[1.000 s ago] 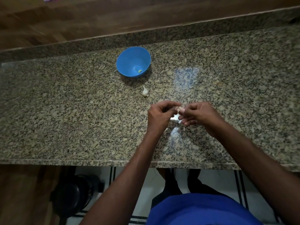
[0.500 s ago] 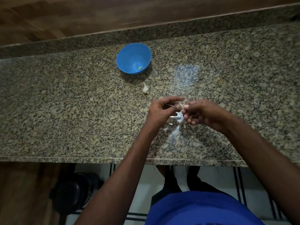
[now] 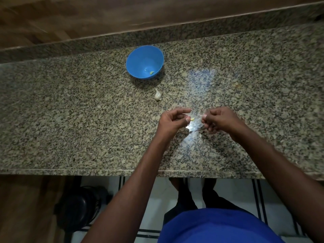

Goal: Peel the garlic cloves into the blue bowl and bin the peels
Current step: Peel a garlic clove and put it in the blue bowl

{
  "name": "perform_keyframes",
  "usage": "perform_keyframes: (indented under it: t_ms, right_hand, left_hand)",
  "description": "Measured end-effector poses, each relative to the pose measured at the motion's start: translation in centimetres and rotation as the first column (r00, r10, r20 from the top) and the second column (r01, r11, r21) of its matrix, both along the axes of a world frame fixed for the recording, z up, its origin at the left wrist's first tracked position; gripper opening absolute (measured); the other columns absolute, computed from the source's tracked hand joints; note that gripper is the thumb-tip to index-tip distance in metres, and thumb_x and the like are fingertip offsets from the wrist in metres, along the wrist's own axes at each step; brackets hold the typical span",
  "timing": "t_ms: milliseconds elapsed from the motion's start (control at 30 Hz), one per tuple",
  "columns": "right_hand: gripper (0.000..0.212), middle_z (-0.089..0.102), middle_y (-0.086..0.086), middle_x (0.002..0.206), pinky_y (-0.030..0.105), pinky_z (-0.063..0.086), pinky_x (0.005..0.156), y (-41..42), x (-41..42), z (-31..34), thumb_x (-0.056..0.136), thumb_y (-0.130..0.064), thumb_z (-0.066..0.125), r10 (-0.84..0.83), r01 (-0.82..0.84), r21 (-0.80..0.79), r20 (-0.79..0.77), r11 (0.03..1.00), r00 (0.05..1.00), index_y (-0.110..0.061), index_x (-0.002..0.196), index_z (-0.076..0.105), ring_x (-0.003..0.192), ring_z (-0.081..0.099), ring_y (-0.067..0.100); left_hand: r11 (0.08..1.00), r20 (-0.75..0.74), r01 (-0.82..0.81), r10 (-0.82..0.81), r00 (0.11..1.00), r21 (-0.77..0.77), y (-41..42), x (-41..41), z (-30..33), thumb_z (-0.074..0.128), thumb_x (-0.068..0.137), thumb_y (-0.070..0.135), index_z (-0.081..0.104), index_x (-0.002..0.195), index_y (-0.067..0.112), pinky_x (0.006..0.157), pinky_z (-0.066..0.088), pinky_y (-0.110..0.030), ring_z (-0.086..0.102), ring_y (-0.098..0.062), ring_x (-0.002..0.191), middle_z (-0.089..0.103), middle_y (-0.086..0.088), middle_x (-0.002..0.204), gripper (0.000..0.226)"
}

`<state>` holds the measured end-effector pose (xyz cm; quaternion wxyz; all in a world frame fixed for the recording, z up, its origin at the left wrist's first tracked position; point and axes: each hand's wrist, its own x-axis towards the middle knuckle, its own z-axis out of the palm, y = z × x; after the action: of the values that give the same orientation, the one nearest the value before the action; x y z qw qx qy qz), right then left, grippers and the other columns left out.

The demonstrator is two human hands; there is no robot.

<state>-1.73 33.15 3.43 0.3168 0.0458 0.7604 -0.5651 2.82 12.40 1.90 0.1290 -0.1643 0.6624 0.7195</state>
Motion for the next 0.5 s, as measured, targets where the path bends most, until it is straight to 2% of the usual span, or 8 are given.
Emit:
perform_keyframes:
  t_ms: [100, 167, 267, 333, 433, 500]
  right_hand:
    - [0.019, 0.071, 0.015, 0.077, 0.025, 0.051, 0.053, -0.2, 0.0, -0.5, 0.099, -0.016, 0.064, -0.036, 0.040, -0.063, 0.066, 0.997, 0.997, 0.001, 0.092, 0.071, 0.060, 0.062, 0.019]
    - [0.016, 0.073, 0.017, 0.080, 0.026, 0.053, 0.053, -0.3, 0.0, -0.9, 0.097, -0.015, 0.067, -0.041, 0.043, -0.031, 0.046, 0.999, 0.998, -0.001, 0.090, 0.071, 0.061, 0.064, 0.020]
    - [0.011, 0.073, 0.006, 0.072, 0.027, 0.057, 0.056, -1.0, 0.2, -2.2, 0.090, -0.016, 0.076, 0.001, 0.043, 0.285, -0.153, 0.957, 0.988, -0.008, 0.084, 0.072, 0.059, 0.069, 0.017]
    - [0.009, 0.072, -0.002, 0.069, 0.020, 0.051, 0.052, -1.7, 0.2, -2.9, 0.088, -0.017, 0.080, 0.030, 0.065, 0.425, -0.212, 0.903, 0.977, -0.014, 0.083, 0.073, 0.057, 0.068, 0.011]
    - [0.008, 0.069, -0.007, 0.067, 0.013, 0.041, 0.042, -2.1, 0.0, -3.7, 0.085, -0.018, 0.083, 0.035, 0.072, 0.458, -0.220, 0.886, 0.975, -0.016, 0.084, 0.075, 0.054, 0.063, 0.004]
    - [0.007, 0.065, -0.011, 0.064, 0.007, 0.035, 0.041, -2.3, 0.0, -4.0, 0.083, -0.018, 0.084, 0.057, 0.083, 0.482, -0.269, 0.872, 0.961, -0.016, 0.083, 0.077, 0.055, 0.059, -0.001]
  left_hand:
    - [1.000, 0.025, -0.004, 0.004, 1.000, -0.006, -0.1, 0.0, -0.7, 0.073, 0.091, 0.002, 0.074, 0.115, 0.006, 0.085, 0.060, -0.035, 0.071, -0.023, 0.091, 0.072, -0.013, 0.098, 0.024]
    - [0.998, 0.057, -0.026, 0.022, 0.998, 0.065, 0.0, -0.1, -1.0, 0.070, 0.093, 0.000, 0.072, 0.117, 0.002, 0.081, 0.061, -0.032, 0.072, -0.021, 0.088, 0.073, -0.014, 0.101, 0.024]
    - [0.989, 0.104, -0.089, 0.076, 0.992, 0.122, 0.1, -0.7, -1.2, 0.069, 0.092, -0.005, 0.070, 0.116, 0.000, 0.077, 0.063, -0.031, 0.073, -0.019, 0.086, 0.073, -0.014, 0.098, 0.025]
    - [0.990, 0.091, -0.137, 0.133, 0.987, 0.039, 0.0, -2.1, -1.7, 0.071, 0.089, -0.008, 0.072, 0.109, 0.004, 0.074, 0.063, -0.031, 0.072, -0.020, 0.087, 0.072, -0.014, 0.097, 0.024]
    - [0.964, -0.002, -0.181, 0.184, 0.983, -0.196, 0.2, -5.0, -2.5, 0.070, 0.089, -0.006, 0.074, 0.105, 0.009, 0.070, 0.061, -0.023, 0.073, -0.017, 0.090, 0.074, -0.008, 0.101, 0.022]
    - [0.924, -0.063, -0.210, 0.200, 0.978, -0.319, 0.5, -6.8, -3.1, 0.068, 0.091, -0.005, 0.074, 0.104, 0.012, 0.065, 0.060, -0.020, 0.073, -0.013, 0.086, 0.074, -0.005, 0.101, 0.022]
